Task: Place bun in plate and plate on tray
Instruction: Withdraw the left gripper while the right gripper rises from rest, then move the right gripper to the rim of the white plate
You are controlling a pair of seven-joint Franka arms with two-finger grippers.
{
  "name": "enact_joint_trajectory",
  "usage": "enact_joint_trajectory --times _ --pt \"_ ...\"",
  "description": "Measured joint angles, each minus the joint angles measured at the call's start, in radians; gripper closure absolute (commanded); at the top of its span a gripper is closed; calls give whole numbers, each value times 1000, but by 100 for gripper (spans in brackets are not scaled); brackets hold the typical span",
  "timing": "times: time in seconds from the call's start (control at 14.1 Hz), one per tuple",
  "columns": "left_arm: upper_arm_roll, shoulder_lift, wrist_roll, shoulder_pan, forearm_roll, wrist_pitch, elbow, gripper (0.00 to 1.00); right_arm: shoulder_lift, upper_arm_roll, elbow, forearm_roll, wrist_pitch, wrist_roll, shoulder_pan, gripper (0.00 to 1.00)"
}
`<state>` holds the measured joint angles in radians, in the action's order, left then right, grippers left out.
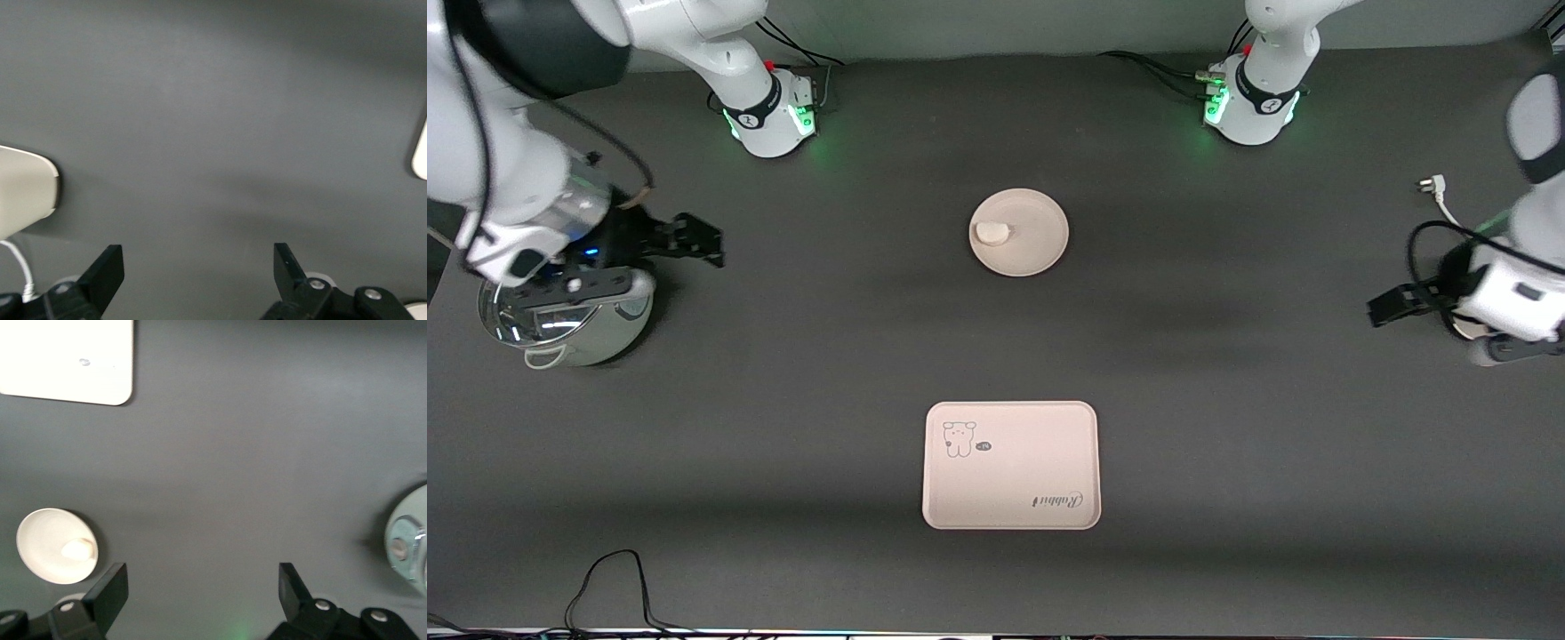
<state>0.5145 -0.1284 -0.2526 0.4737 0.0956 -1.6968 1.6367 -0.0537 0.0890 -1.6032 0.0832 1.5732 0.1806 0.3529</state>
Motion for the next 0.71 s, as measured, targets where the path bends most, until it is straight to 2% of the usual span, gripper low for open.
enact_joint_trajectory --times 0.21,0.5,0.57,0.64,0.71 --pt "1 -6 38 15 0 58 -54 0 3 -3 -27 4 53 165 138 0" --pt "4 -30 50 2 0 59 -62 0 15 -6 -118 5 190 410 362 0" --pt "-31 -39 50 -39 1 59 -63 0 18 -6 -137 5 218 457 413 0" --pt "-125 -43 50 -132 0 59 -63 0 21 -6 -154 6 239 498 457 0" --pt "-249 -44 52 -250 0 59 -63 0 26 -6 -170 16 255 526 489 0"
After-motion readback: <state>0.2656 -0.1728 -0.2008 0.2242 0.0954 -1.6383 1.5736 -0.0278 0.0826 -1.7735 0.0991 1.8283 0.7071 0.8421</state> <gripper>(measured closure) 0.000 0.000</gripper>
